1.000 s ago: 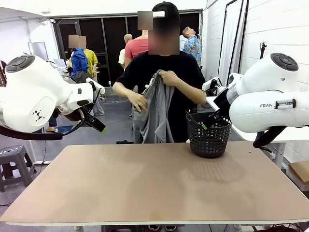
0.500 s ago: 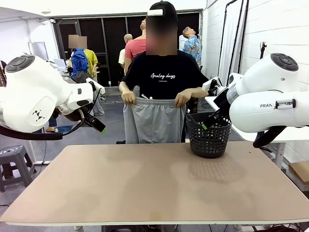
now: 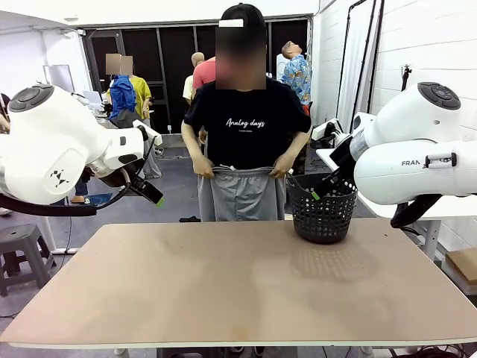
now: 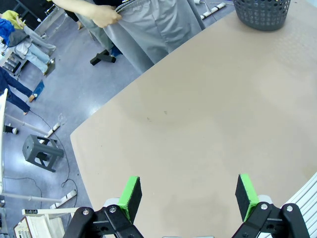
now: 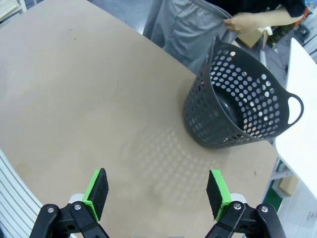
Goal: Fold the training pants.
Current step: Grab both ends of the Training pants handed by a person.
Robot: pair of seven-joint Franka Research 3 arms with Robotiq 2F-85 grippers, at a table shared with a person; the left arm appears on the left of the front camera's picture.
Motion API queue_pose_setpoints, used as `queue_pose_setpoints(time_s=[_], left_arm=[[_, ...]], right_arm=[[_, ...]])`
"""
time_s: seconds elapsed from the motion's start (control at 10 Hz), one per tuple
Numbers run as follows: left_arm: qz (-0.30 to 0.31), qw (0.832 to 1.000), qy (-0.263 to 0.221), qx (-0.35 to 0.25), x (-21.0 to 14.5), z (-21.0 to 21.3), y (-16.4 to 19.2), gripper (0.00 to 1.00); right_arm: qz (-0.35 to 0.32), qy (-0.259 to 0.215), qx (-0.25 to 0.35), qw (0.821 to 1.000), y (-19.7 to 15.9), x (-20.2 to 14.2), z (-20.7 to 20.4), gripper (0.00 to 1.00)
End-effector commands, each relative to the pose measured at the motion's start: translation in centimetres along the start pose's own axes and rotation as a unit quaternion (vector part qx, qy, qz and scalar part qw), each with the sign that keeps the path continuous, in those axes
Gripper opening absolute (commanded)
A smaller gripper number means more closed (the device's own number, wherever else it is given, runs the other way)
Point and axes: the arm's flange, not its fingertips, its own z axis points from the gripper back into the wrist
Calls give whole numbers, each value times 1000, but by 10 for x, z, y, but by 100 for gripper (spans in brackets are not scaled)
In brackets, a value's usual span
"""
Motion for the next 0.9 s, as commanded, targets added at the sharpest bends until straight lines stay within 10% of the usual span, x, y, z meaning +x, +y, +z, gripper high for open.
queue_pose_setpoints(time_s=[0.0, 0.8], left_arm=[[-2, 1000, -1, 1, 0, 1, 0, 100], [-2, 1000, -1, 1, 0, 1, 0, 100]], right_arm=[[1, 0, 0, 1000, 0, 0, 0, 100], [1, 0, 0, 1000, 0, 0, 0, 100]])
